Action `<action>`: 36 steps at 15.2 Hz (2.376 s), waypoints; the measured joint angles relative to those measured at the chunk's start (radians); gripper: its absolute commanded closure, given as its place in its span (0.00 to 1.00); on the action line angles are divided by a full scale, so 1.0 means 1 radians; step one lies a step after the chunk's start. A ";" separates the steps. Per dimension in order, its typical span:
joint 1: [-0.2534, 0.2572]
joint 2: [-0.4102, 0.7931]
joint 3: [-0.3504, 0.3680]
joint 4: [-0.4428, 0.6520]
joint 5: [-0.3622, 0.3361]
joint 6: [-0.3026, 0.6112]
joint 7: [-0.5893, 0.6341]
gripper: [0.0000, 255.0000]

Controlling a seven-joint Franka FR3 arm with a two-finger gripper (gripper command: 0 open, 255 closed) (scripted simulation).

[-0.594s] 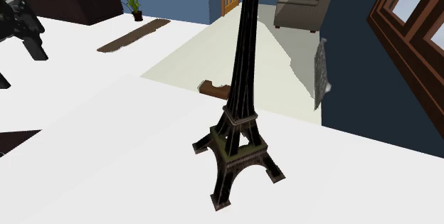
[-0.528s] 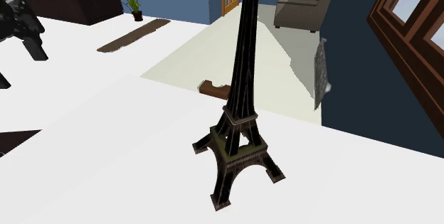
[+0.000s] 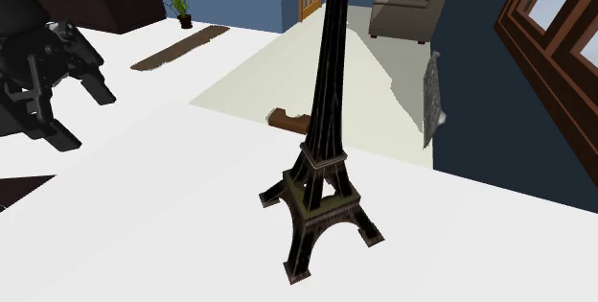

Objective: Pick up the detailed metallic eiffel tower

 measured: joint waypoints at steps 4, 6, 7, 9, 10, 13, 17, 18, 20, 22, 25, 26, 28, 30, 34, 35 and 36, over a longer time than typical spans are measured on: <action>0.000 0.067 -0.061 -0.014 0.006 0.208 -0.079 0.00; 0.010 0.110 -0.089 -0.007 0.020 0.306 -0.116 0.00; 0.016 0.140 -0.106 -0.004 0.030 0.362 -0.139 0.00; 0.032 0.174 -0.136 0.015 0.055 0.442 -0.182 0.00; 0.044 0.203 -0.154 0.033 0.072 0.483 -0.207 0.00; 0.090 0.273 -0.217 0.063 0.138 0.613 -0.300 0.00; 0.189 0.374 -0.325 0.139 0.282 0.753 -0.464 0.00; 0.224 0.405 -0.362 0.165 0.333 0.784 -0.518 0.00; 0.290 0.446 -0.425 0.220 0.440 0.822 -0.625 0.00; 0.358 0.492 -0.492 0.270 0.564 0.854 -0.746 0.00; 0.397 0.513 -0.530 0.275 0.653 0.880 -0.834 0.00; 0.407 0.518 -0.539 0.269 0.677 0.890 -0.858 0.00; 0.425 0.528 -0.554 0.260 0.722 0.906 -0.901 0.00; 0.444 0.542 -0.570 0.255 0.770 0.919 -0.946 0.00; 0.449 0.542 -0.572 0.248 0.783 0.926 -0.957 1.00; 0.449 0.542 -0.572 0.248 0.783 0.927 -0.958 1.00; 0.449 0.541 -0.572 0.248 0.783 0.927 -0.958 1.00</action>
